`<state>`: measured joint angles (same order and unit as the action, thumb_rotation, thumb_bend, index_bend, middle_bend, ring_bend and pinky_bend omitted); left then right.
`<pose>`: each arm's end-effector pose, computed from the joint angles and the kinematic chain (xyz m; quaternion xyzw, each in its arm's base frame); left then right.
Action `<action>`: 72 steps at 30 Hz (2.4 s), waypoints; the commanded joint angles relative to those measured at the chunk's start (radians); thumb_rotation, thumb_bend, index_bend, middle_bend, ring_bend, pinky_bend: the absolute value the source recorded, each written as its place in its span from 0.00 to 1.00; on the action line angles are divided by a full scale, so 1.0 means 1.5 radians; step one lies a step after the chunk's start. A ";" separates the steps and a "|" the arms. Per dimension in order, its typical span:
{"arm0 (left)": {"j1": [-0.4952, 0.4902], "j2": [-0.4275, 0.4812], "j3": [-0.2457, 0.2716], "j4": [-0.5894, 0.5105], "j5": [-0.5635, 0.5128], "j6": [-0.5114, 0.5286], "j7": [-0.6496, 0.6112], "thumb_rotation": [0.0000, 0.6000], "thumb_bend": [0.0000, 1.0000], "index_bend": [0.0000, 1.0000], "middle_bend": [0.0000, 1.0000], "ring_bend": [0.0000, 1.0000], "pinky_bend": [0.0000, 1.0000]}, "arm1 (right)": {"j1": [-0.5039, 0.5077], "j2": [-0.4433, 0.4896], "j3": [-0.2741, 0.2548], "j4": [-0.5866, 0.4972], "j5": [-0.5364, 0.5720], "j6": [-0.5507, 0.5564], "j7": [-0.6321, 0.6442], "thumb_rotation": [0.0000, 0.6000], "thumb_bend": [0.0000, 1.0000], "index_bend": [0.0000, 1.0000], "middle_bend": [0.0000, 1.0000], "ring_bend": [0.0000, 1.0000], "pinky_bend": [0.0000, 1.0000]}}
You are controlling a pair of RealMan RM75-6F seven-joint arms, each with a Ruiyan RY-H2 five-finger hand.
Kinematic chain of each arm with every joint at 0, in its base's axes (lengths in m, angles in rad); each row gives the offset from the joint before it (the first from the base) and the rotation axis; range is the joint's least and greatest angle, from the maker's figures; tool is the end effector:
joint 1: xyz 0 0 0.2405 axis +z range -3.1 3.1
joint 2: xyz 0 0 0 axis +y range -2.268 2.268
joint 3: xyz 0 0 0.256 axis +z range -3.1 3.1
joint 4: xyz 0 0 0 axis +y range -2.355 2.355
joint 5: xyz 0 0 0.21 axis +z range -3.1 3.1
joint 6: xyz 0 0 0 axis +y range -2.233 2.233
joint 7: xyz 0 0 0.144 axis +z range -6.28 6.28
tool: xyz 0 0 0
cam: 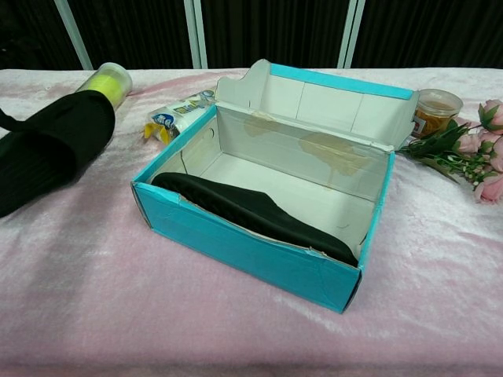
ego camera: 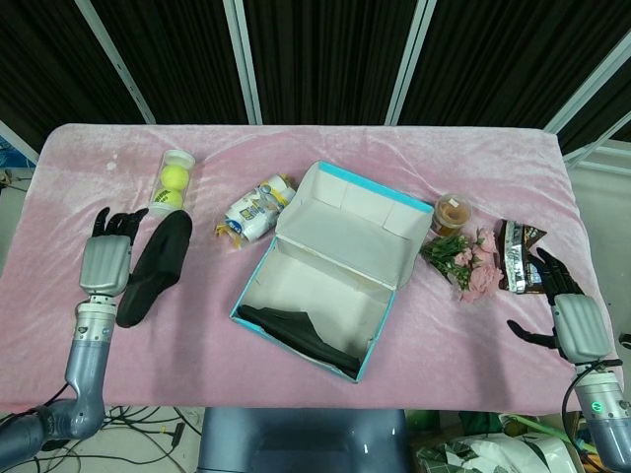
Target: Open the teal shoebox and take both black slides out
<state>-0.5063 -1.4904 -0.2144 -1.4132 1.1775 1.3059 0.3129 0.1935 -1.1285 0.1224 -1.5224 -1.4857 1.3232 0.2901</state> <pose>-0.2320 0.3295 0.0655 -0.6062 -0.3454 -0.4083 0.5886 -0.3106 -0.2320 0.1563 0.5762 -0.4500 0.4493 0.5134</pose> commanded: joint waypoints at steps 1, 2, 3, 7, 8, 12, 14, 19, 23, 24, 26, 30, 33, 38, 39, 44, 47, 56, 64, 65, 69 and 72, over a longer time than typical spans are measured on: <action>0.008 0.024 0.019 -0.007 0.104 0.045 -0.079 1.00 0.00 0.13 0.22 0.13 0.04 | 0.000 0.001 -0.001 -0.001 0.001 0.002 0.000 1.00 0.10 0.00 0.00 0.02 0.21; 0.008 0.030 0.022 -0.011 0.120 0.049 -0.091 1.00 0.00 0.13 0.22 0.13 0.04 | 0.000 0.001 -0.002 -0.001 0.001 0.002 0.000 1.00 0.10 0.00 0.00 0.02 0.21; 0.008 0.038 0.026 -0.018 0.136 0.054 -0.101 1.00 0.00 0.14 0.22 0.13 0.04 | -0.001 0.001 -0.003 -0.001 0.001 0.003 0.000 1.00 0.10 0.00 0.00 0.02 0.21; 0.006 0.057 0.036 -0.039 0.183 0.066 -0.116 1.00 0.00 0.16 0.24 0.13 0.04 | -0.003 0.000 -0.005 0.001 0.003 0.008 0.003 1.00 0.10 0.00 0.00 0.02 0.21; 0.004 0.058 0.040 -0.042 0.200 0.069 -0.117 1.00 0.00 0.17 0.24 0.13 0.04 | -0.003 0.000 -0.006 0.001 0.003 0.008 0.004 1.00 0.10 0.00 0.00 0.02 0.21; -0.011 0.057 0.059 -0.048 0.259 0.066 -0.116 1.00 0.00 0.22 0.27 0.13 0.04 | -0.005 -0.001 -0.009 0.003 0.004 0.012 0.006 1.00 0.10 0.00 0.00 0.02 0.21; -0.024 0.052 0.072 -0.042 0.293 0.058 -0.111 1.00 0.00 0.23 0.27 0.13 0.04 | -0.006 -0.001 -0.010 0.004 0.004 0.013 0.007 1.00 0.10 0.00 0.00 0.02 0.21; -0.053 0.042 0.105 -0.034 0.368 0.040 -0.148 1.00 0.00 0.23 0.28 0.13 0.04 | -0.009 -0.002 -0.013 0.004 0.005 0.018 0.007 1.00 0.10 0.00 0.00 0.02 0.21; -0.067 0.040 0.132 -0.029 0.413 0.034 -0.194 1.00 0.00 0.23 0.28 0.13 0.04 | -0.009 -0.003 -0.015 0.005 0.007 0.017 0.006 1.00 0.10 0.00 0.00 0.02 0.21; -0.070 0.041 0.139 -0.028 0.422 0.031 -0.204 1.00 0.00 0.23 0.28 0.13 0.04 | -0.009 -0.003 -0.015 0.005 0.008 0.016 0.006 1.00 0.10 0.00 0.00 0.02 0.21; -0.075 0.042 0.155 -0.026 0.441 0.026 -0.221 1.00 0.00 0.23 0.28 0.13 0.04 | -0.009 -0.004 -0.015 0.004 0.008 0.016 0.005 1.00 0.10 0.00 0.00 0.02 0.21; -0.076 0.040 0.182 -0.023 0.464 0.016 -0.228 1.00 0.00 0.23 0.28 0.13 0.04 | -0.007 -0.006 -0.016 0.002 0.009 0.014 0.002 1.00 0.10 0.00 0.00 0.02 0.21; -0.073 0.032 0.200 -0.021 0.477 0.008 -0.218 1.00 0.00 0.23 0.28 0.13 0.04 | -0.004 -0.009 -0.016 -0.001 0.009 0.012 -0.002 1.00 0.10 0.00 0.00 0.02 0.21; -0.063 -0.012 0.194 -0.007 0.471 0.002 -0.161 1.00 0.00 0.23 0.28 0.13 0.04 | -0.001 -0.010 -0.016 -0.007 0.007 0.010 -0.010 1.00 0.10 0.00 0.00 0.02 0.21; -0.061 -0.022 0.190 -0.006 0.467 -0.001 -0.143 1.00 0.00 0.23 0.28 0.13 0.04 | -0.001 -0.010 -0.016 -0.008 0.007 0.012 -0.011 1.00 0.10 0.00 0.00 0.02 0.21; -0.064 -0.086 0.162 -0.010 0.434 -0.036 -0.067 1.00 0.00 0.23 0.29 0.13 0.04 | -0.005 -0.008 -0.017 -0.011 0.008 0.019 -0.009 1.00 0.10 0.00 0.00 0.02 0.21; -0.070 -0.123 0.143 -0.011 0.411 -0.060 -0.018 1.00 0.00 0.23 0.29 0.14 0.04 | -0.009 -0.008 -0.020 -0.009 0.007 0.024 -0.004 1.00 0.10 0.00 0.00 0.02 0.21; -0.101 -0.229 0.068 -0.023 0.306 -0.140 0.096 1.00 0.00 0.23 0.30 0.13 0.04 | -0.018 -0.008 -0.024 0.001 0.007 0.032 0.009 1.00 0.10 0.00 0.00 0.02 0.21; -0.120 -0.326 -0.010 -0.029 0.179 -0.162 0.141 1.00 0.00 0.23 0.32 0.15 0.05 | -0.021 -0.007 -0.025 0.004 0.009 0.034 0.012 1.00 0.10 0.00 0.00 0.02 0.21; -0.119 -0.336 -0.021 -0.031 0.163 -0.160 0.134 1.00 0.00 0.23 0.32 0.15 0.06 | -0.022 -0.006 -0.025 0.004 0.011 0.034 0.013 1.00 0.10 0.00 0.00 0.02 0.21; -0.130 -0.313 -0.029 -0.062 0.119 -0.204 0.116 1.00 0.00 0.23 0.33 0.16 0.07 | -0.024 -0.004 -0.025 0.003 0.012 0.038 0.013 1.00 0.10 0.00 0.00 0.02 0.21; -0.135 -0.242 -0.031 -0.130 0.083 -0.259 0.079 1.00 0.00 0.24 0.33 0.16 0.07 | -0.028 -0.002 -0.025 0.002 0.013 0.042 0.014 1.00 0.10 0.00 0.00 0.02 0.21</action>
<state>-0.6975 -1.9355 -0.2520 -1.5281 1.3549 0.9860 0.4767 0.1512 -1.1314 0.0848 -1.5193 -1.4660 1.3855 0.3113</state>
